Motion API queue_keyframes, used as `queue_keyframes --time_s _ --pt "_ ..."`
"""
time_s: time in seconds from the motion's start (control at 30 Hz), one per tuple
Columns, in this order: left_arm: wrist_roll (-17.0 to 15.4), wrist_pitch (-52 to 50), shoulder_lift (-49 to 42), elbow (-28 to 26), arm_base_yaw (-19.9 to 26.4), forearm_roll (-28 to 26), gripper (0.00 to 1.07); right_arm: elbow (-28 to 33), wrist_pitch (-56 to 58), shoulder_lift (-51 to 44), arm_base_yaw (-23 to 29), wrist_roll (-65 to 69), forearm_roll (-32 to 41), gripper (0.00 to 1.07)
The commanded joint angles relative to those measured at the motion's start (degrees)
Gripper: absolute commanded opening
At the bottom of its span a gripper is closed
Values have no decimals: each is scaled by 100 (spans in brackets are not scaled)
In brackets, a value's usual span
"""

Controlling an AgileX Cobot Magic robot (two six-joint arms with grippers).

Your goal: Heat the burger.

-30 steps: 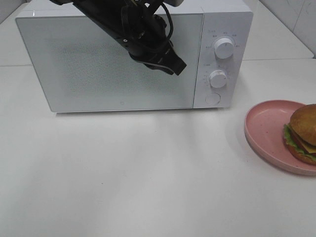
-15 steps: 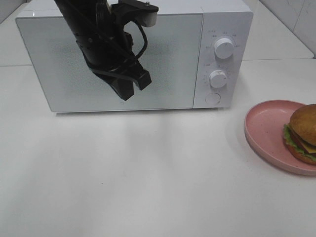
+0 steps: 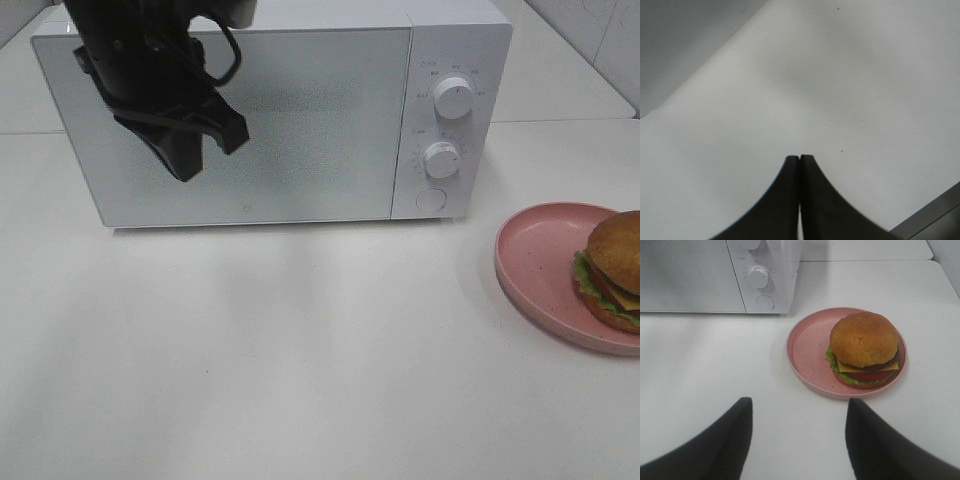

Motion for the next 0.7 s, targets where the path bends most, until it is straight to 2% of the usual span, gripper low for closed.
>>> queue_keyframes --time_s 0.03,0.07,0.1,0.13,0.2,0.23,0.27,0.33,0.37,0.5,0.57,0.6,0.63,0.67,0.7 --pt "-132 332 -172 132 498 -218 0 11 -69 -92 -29 0 -23 55" --pt "-132 332 -172 132 498 -218 0 11 -69 -92 -29 0 -23 55" --pt "-183 332 -281 298 831 -315 0 11 -69 -92 -29 0 -23 55" --pt "-183 332 -281 298 831 -315 0 11 -69 -92 -29 0 -23 55" --pt "-298 332 -527 596 1226 -321 0 11 -69 -92 -29 0 -23 55" --pt "-298 332 -527 596 1226 -321 0 11 -69 -92 -29 0 -23 55" --pt "-418 332 -710 854 1450 -304 0 11 -69 -92 -29 0 -23 55" --pt "-424 332 -808 991 1553 -304 0 11 -69 -92 -29 0 -23 55" --pt "-418 332 -1083 1289 1736 -304 0 11 -69 -92 -29 0 -23 55" --pt "-401 332 -1536 1713 1902 -201 0 11 -69 -92 -29 0 -23 55" --pt "-447 332 -2034 2189 1965 103 0 11 -69 -92 -29 0 -23 55" --pt "-447 332 -2034 2189 1965 103 0 11 -69 -92 -29 0 -23 55" --pt "-510 332 -2389 2555 1965 304 0 11 -69 -92 -29 0 -23 55" --pt "-510 332 -2389 2555 1965 304 0 11 -69 -92 -29 0 -23 55" --pt "-647 332 -2819 2934 1965 327 0 11 -69 -92 -29 0 -23 55"
